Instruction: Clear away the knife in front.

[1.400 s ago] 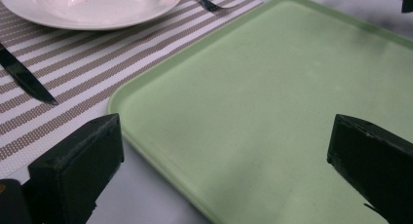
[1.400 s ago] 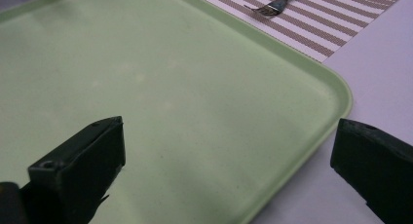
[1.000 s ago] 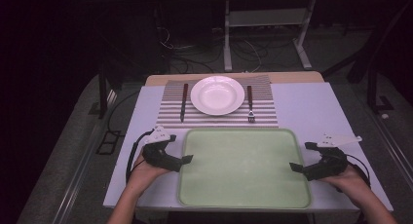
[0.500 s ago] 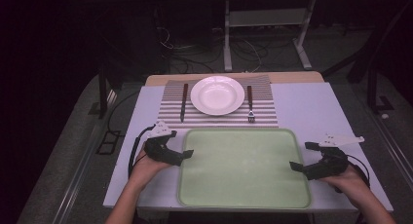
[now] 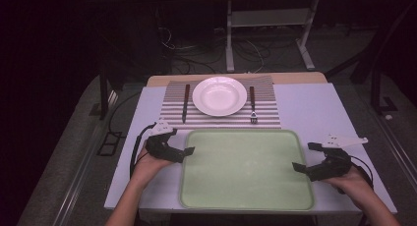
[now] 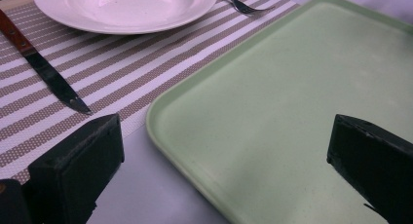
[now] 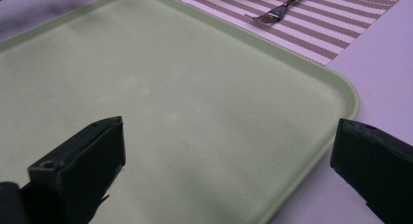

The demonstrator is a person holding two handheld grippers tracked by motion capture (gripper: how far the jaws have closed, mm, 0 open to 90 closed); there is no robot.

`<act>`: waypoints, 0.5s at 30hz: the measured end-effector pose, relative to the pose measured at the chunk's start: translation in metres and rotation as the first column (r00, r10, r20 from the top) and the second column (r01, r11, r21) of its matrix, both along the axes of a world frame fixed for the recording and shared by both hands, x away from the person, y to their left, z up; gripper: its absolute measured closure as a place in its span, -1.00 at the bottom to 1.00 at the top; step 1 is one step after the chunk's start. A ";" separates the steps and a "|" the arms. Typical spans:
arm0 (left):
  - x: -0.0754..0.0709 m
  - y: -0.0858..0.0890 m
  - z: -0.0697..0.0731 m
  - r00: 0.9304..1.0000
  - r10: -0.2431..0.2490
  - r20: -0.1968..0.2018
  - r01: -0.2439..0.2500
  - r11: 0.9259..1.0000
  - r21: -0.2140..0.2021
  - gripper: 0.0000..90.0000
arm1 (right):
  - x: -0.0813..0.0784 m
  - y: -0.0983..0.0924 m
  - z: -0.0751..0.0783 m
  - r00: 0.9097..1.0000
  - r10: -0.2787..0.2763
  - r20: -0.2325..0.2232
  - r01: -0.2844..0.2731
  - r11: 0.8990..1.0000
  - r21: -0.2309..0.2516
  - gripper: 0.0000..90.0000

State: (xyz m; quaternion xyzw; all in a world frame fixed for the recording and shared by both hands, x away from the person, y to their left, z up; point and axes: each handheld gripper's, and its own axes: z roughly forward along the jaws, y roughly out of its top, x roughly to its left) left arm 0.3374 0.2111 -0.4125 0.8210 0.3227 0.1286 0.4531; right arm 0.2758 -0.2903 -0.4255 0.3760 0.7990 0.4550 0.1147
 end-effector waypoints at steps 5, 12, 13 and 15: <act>0.005 0.003 0.002 1.000 0.014 0.001 -0.014 0.999 -0.031 -1.00 | 0.000 0.000 0.000 1.000 0.003 -0.003 -0.003 1.000 0.002 -1.00; 0.011 0.006 0.003 1.000 0.028 0.009 -0.028 0.999 -0.039 -1.00 | 0.001 0.001 0.000 1.000 0.007 -0.005 -0.007 1.000 0.006 -1.00; 0.012 0.006 0.002 1.000 0.030 0.009 -0.029 0.999 -0.041 -1.00 | 0.001 0.001 0.000 1.000 0.007 -0.005 -0.007 1.000 0.006 -1.00; 0.013 0.006 0.002 0.999 0.031 0.010 -0.030 0.999 -0.040 -1.00 | 0.002 0.001 -0.001 1.000 0.010 -0.006 -0.010 1.000 0.004 -1.00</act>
